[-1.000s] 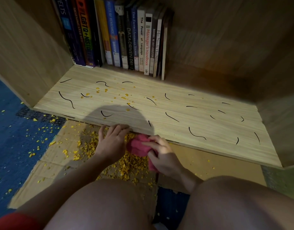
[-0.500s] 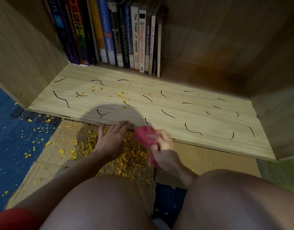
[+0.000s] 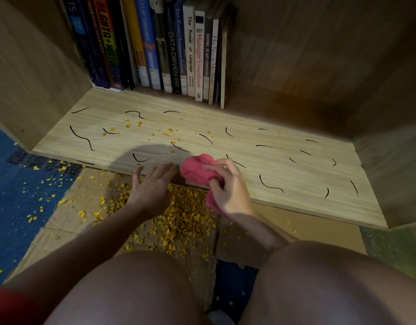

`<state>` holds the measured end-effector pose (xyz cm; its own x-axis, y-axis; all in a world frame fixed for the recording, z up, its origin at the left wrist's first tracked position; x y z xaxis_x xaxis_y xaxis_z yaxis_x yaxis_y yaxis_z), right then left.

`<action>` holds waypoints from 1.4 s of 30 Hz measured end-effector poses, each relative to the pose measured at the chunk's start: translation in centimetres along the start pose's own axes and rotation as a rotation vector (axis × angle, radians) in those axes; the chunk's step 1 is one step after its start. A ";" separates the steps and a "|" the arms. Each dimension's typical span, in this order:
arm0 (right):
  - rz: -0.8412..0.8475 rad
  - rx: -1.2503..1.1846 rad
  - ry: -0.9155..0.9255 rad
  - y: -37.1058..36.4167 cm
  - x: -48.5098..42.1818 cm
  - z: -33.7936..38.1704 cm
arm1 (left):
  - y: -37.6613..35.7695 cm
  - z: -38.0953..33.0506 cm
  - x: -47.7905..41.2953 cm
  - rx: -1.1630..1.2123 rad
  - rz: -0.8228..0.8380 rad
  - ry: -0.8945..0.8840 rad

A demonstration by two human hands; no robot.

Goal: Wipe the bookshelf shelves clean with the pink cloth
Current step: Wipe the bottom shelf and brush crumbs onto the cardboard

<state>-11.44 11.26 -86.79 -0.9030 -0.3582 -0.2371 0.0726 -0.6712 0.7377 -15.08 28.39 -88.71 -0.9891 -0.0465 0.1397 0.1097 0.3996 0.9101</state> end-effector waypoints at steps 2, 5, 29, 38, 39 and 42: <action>0.044 -0.028 -0.018 0.2 -1.4 -0.4 | 0.5 -0.1 -1.0 0.008 0.009 0.017; 0.048 0.014 -0.032 0.4 -3.8 -1.3 | 1.2 -0.3 -2.7 0.019 0.030 0.033; 0.295 0.214 -0.010 -7.1 -12.1 0.4 | 4.1 5.1 -7.3 0.180 0.020 0.226; 0.325 0.110 0.094 -8.3 -6.7 4.3 | 5.0 9.6 -4.0 0.215 -0.174 0.106; 0.334 0.119 0.095 -8.1 -6.1 4.4 | 5.1 9.6 -3.8 0.216 -0.152 0.096; 0.360 0.076 0.075 -7.1 -4.2 4.4 | 5.3 9.5 -3.2 0.207 -0.054 0.095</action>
<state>-10.03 20.35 -88.22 -0.7919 -0.6106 0.0024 0.3455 -0.4449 0.8263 -12.31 39.40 -88.04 -0.9781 -0.1552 0.1386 0.0251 0.5731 0.8191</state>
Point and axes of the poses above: each hand's wrist, its own x-axis away from the middle knuckle, its own y-axis out of the back of the hand, z = x × y, the point moved 2 cm from there along -x, towards the middle knuckle, and after that the axes turned 8 degrees about x, right-handed, at the moved point
